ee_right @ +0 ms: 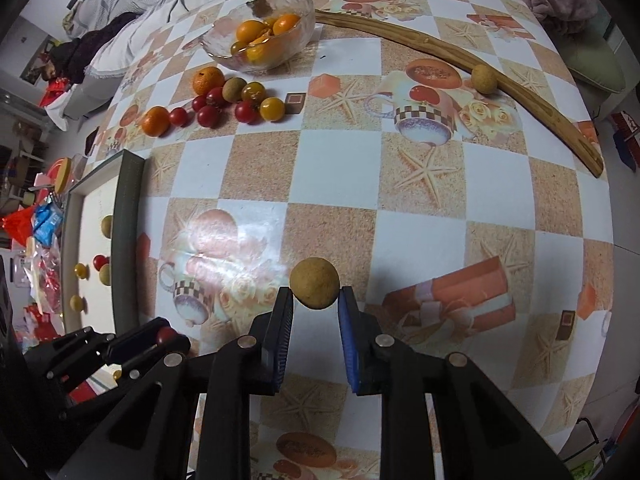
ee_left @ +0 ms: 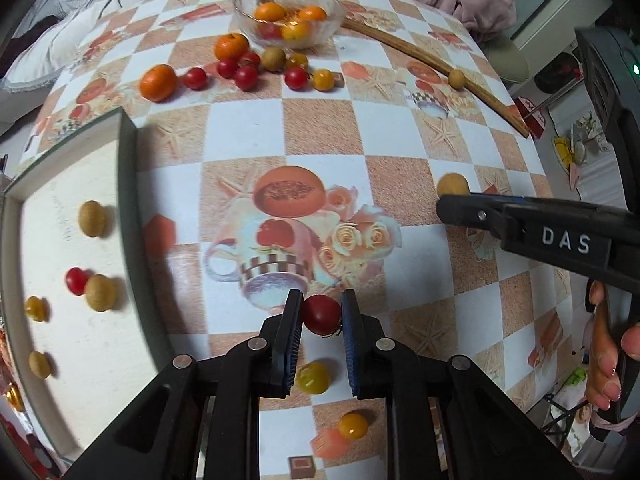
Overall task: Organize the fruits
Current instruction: 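Carry the red tomato and brown fruit over the white tray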
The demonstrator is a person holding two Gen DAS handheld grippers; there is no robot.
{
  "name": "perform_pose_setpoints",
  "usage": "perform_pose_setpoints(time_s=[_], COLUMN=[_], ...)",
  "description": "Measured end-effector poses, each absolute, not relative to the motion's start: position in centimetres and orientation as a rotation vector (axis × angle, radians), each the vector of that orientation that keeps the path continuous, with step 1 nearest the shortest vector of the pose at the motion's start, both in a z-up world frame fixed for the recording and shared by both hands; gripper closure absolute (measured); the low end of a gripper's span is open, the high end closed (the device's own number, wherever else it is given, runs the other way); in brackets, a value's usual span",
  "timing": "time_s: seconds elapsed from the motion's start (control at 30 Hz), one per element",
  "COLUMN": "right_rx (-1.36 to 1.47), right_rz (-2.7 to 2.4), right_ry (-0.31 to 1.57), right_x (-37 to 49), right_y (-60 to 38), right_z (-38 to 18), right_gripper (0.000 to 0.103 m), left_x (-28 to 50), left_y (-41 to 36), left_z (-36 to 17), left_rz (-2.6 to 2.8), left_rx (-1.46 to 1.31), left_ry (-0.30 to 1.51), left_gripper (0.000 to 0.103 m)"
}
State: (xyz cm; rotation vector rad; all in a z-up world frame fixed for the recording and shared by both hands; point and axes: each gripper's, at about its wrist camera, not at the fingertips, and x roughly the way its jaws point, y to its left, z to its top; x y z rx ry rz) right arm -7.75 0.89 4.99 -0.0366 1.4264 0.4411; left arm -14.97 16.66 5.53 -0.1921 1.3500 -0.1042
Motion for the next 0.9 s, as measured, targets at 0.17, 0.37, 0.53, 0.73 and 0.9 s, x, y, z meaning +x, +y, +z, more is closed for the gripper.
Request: perform_pose_setpoints(time_s=[0.17,0.37,0.53,0.73,0.9], right_rx=[-0.05,-0.089,-0.121,-0.173,-0.212], right_rz=[0.455,0.495,0.544,0.619,0.684], right_ry=[1.421,1.413,1.409,1.4,1.402], right_x=[-8.6,-9.5,-10.5,-11.6,-12.7], right_y=[1.7,4.1,6.9,11.4,15.4], right_z=[5.9,6.8,7.3,7.7,7.8], right_gripper=[0.078,0.078,0.078,0.078,0.078], left_x=[-15.4,-16.5,-17.7,-19.6,-21.8], left_y=[18.2,20.7,23.4,27.2,31.0], left_z=[6.1,6.8,7.2,7.2,6.3], left_rz=[-0.077,-0.029,0.023,0.102,0.195], left_rx=[-0.203,-0.222,-0.247,-0.284,-0.32], left_ry=[1.336,1.32,1.304,1.295,1.306], left_gripper=[0.083,0.083,0.083,0.082,0.082])
